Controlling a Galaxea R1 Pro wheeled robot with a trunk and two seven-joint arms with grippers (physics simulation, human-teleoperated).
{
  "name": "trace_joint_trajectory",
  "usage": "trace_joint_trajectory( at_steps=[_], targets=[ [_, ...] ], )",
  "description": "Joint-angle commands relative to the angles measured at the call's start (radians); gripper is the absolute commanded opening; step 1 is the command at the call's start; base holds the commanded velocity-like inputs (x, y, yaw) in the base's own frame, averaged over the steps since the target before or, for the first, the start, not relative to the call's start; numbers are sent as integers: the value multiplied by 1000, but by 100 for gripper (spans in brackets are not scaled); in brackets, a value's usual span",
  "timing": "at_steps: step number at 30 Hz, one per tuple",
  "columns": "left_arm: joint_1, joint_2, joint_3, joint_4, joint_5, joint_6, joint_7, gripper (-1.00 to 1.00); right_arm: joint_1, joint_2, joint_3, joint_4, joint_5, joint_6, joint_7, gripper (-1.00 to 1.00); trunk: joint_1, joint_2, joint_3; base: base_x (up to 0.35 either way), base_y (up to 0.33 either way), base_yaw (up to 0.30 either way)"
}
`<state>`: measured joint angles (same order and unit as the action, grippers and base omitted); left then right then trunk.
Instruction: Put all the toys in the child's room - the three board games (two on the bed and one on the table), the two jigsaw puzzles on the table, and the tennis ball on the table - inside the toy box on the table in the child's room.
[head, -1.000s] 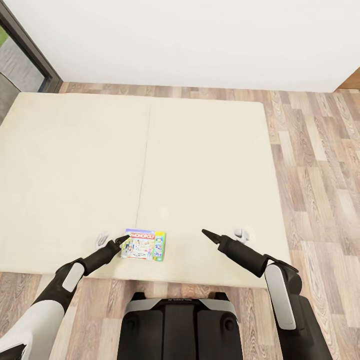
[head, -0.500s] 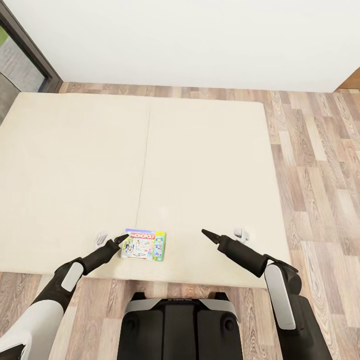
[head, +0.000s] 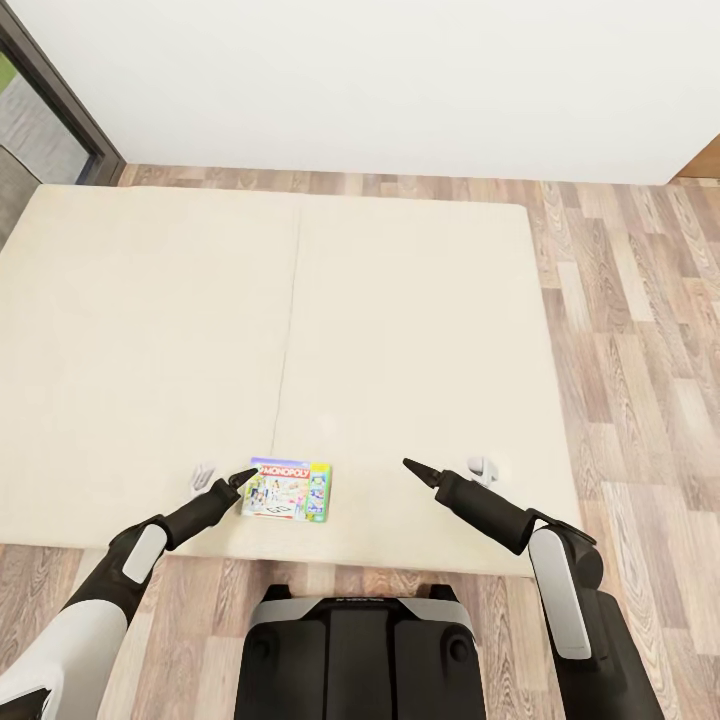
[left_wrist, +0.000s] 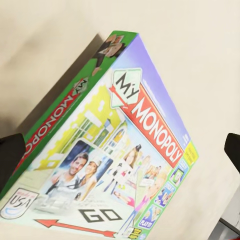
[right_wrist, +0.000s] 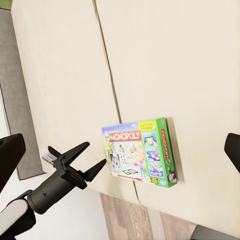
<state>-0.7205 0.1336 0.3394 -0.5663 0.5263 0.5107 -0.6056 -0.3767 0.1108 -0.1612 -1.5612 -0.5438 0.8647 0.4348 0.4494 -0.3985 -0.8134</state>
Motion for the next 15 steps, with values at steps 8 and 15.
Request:
trace_joint_trajectory(
  at_steps=[8, 15],
  targets=[
    [0, 0, 4, 0, 4, 7, -2, 100, -1, 1, -3, 0, 2, 7, 5, 100, 1, -1, -1, 8, 0, 0],
    [0, 0, 4, 0, 4, 6, -2, 100, -1, 1, -2, 0, 2, 7, 5, 100, 1, -1, -1, 22, 0, 0]
  ],
)
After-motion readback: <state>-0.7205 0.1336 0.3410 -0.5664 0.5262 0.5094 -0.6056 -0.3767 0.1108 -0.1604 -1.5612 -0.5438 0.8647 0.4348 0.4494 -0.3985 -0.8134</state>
